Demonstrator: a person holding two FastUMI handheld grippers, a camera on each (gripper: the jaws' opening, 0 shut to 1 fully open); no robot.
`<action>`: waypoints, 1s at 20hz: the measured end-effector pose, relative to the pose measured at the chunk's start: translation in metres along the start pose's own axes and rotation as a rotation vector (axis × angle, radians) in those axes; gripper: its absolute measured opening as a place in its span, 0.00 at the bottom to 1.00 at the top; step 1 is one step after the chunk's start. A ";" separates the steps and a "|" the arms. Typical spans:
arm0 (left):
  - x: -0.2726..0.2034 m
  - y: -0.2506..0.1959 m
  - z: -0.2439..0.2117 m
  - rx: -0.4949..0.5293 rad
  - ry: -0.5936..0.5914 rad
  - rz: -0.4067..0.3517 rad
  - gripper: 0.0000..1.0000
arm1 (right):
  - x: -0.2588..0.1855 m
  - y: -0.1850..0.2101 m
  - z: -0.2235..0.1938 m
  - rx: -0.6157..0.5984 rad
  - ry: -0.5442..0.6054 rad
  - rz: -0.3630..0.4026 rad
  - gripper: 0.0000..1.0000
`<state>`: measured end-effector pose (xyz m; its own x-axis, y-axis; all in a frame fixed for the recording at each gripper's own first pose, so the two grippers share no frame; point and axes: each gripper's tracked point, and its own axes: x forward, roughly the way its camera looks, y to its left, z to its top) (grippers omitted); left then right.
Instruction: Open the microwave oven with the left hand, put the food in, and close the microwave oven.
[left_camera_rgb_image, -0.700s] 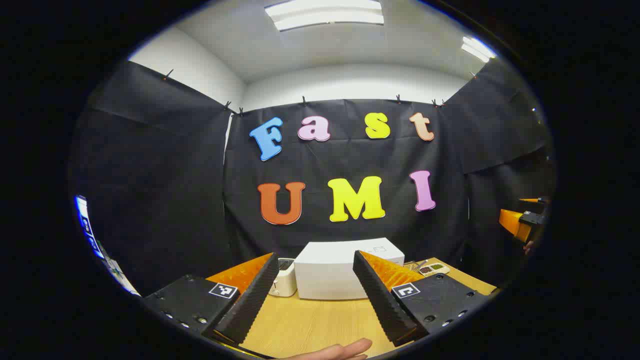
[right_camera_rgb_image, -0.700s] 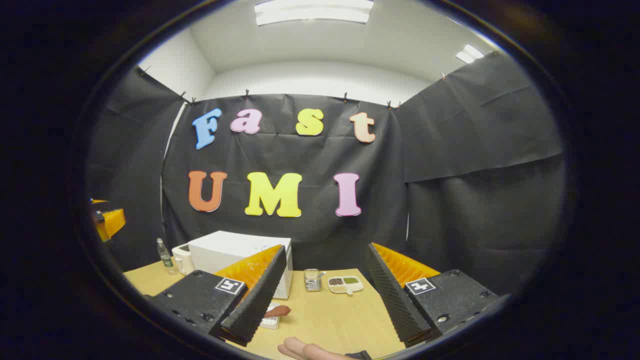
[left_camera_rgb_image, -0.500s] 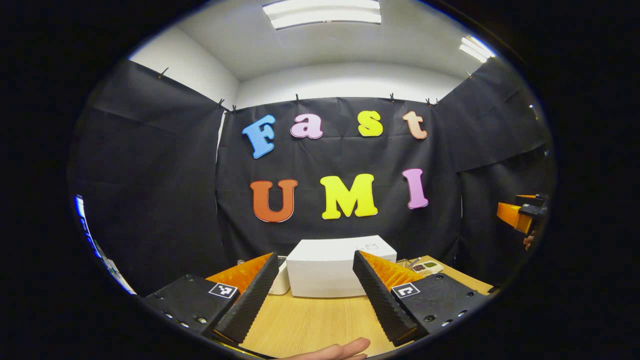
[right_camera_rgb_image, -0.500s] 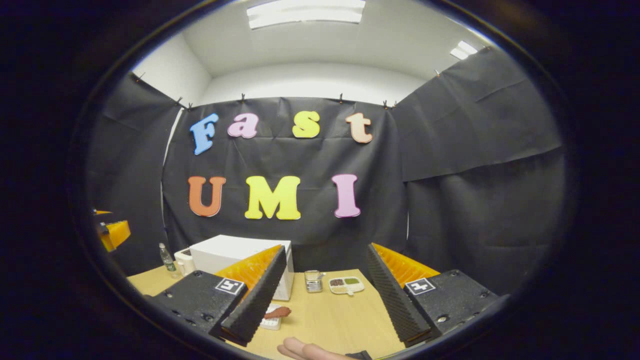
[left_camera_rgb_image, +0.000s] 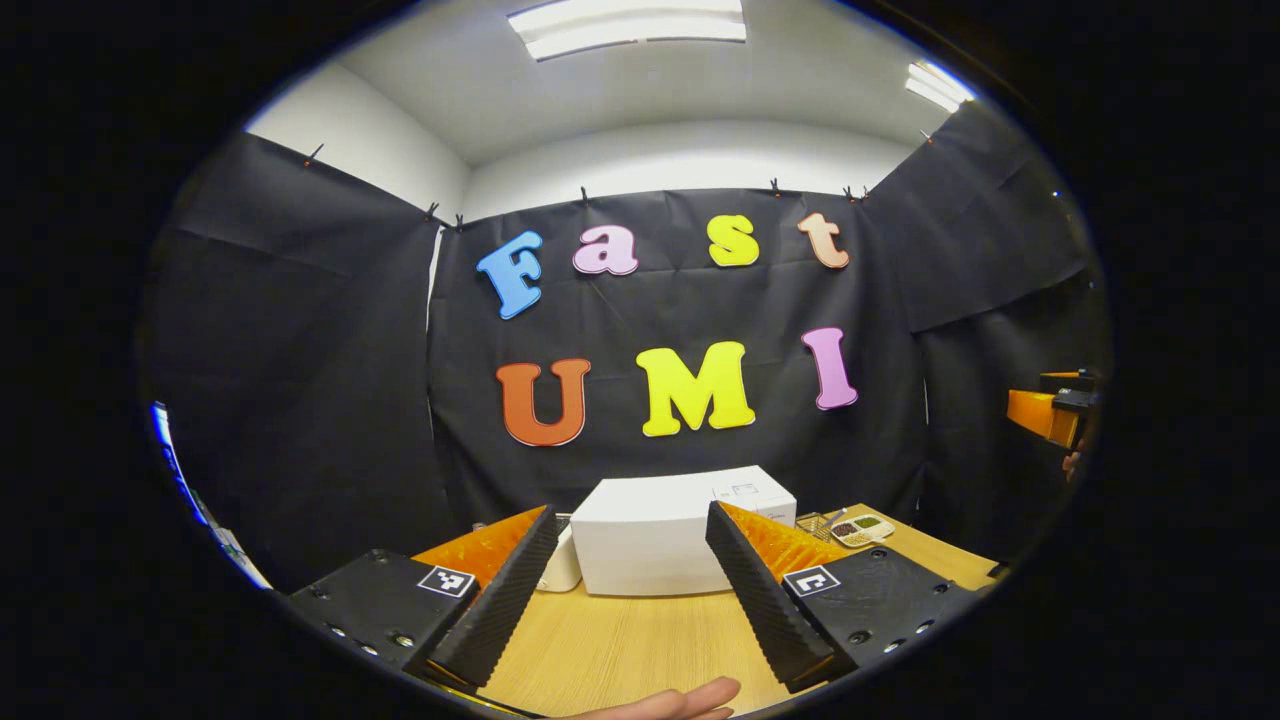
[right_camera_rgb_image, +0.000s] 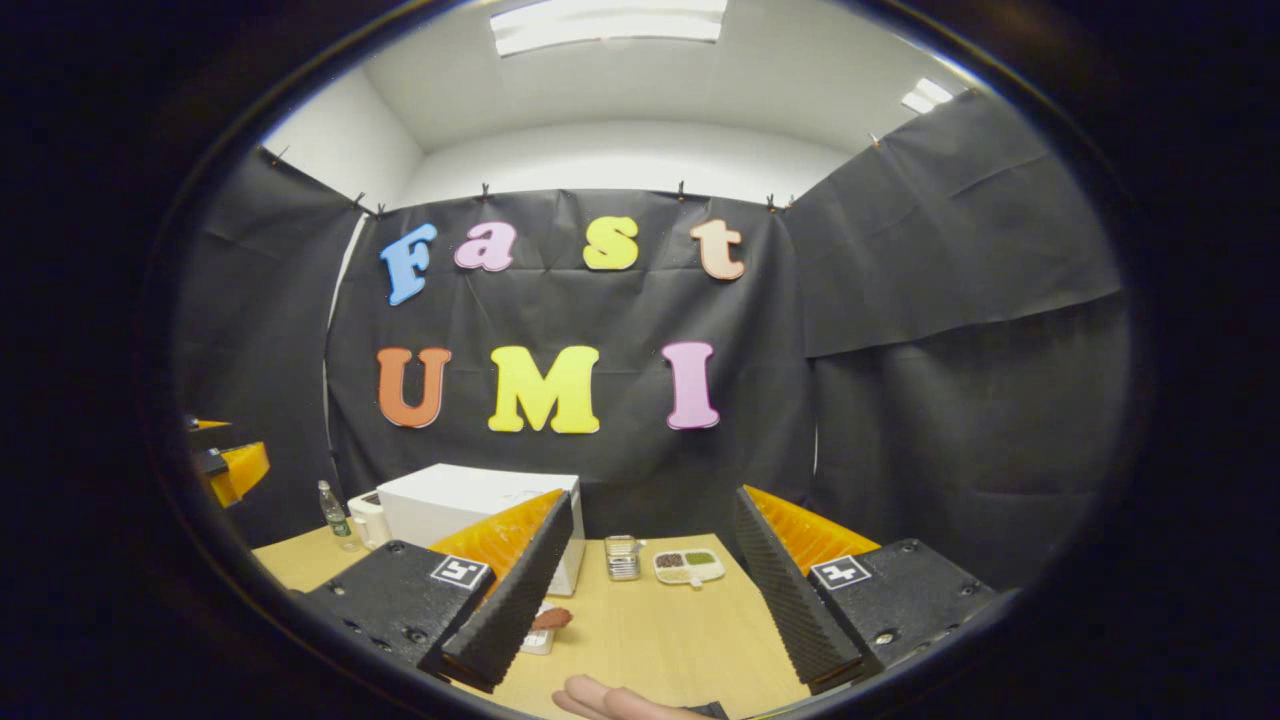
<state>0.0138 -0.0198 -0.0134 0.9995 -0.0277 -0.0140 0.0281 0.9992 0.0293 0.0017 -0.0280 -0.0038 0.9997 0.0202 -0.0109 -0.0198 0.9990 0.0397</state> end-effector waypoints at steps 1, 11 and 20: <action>0.004 -0.003 -0.004 -0.014 0.004 -0.005 0.96 | 0.001 0.001 -0.002 -0.001 0.000 0.005 1.00; 0.118 -0.066 -0.059 -0.128 0.047 -0.106 0.93 | 0.010 -0.006 -0.020 -0.022 -0.015 0.022 1.00; 0.219 -0.144 -0.154 -0.086 0.119 -0.148 0.93 | 0.017 -0.025 -0.038 0.002 -0.045 0.011 1.00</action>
<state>0.2262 -0.1654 -0.1744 0.9759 -0.1757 -0.1295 0.1681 0.9834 -0.0676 0.0187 -0.0515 -0.0428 0.9990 0.0297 0.0343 -0.0311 0.9987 0.0411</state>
